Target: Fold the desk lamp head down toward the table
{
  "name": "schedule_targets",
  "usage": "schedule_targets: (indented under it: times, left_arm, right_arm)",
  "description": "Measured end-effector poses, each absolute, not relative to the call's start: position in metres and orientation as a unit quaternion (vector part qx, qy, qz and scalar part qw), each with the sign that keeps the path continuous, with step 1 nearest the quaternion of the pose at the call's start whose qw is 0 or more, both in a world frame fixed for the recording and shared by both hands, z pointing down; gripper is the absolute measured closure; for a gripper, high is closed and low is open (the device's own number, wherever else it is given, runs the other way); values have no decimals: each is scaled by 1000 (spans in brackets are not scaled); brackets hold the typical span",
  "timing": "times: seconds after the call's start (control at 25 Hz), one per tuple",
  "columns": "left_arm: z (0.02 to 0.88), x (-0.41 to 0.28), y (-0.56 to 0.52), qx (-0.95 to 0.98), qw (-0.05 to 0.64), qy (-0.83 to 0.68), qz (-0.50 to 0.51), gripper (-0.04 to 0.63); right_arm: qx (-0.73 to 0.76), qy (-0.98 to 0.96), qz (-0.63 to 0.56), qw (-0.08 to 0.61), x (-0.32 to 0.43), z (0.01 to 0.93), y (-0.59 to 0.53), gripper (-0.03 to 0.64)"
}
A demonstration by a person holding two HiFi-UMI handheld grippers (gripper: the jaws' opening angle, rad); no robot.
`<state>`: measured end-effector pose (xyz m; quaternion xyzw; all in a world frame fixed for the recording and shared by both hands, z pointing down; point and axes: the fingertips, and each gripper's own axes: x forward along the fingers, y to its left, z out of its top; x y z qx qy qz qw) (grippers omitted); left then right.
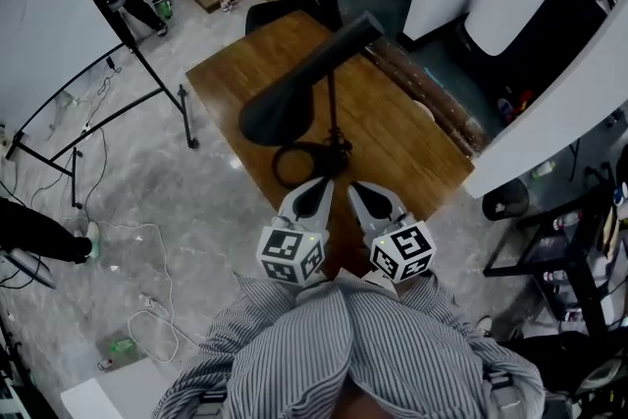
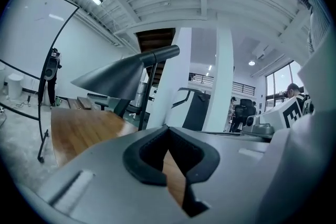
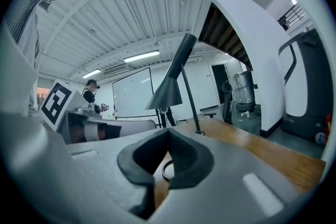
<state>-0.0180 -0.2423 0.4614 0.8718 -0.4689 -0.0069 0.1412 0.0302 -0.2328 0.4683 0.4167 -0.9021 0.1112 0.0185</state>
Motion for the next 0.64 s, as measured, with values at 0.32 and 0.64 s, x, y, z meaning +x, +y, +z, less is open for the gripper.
schedule_targets:
  times: [0.32, 0.64]
  left_arm:
    - [461, -14, -236, 873, 136, -468, -1, 594]
    - [461, -15, -232, 871, 137, -471, -3, 594]
  right_arm:
    - [402, -909, 105, 24, 27, 466, -225, 617]
    - [397, -910, 116, 20, 28, 468, -222, 617]
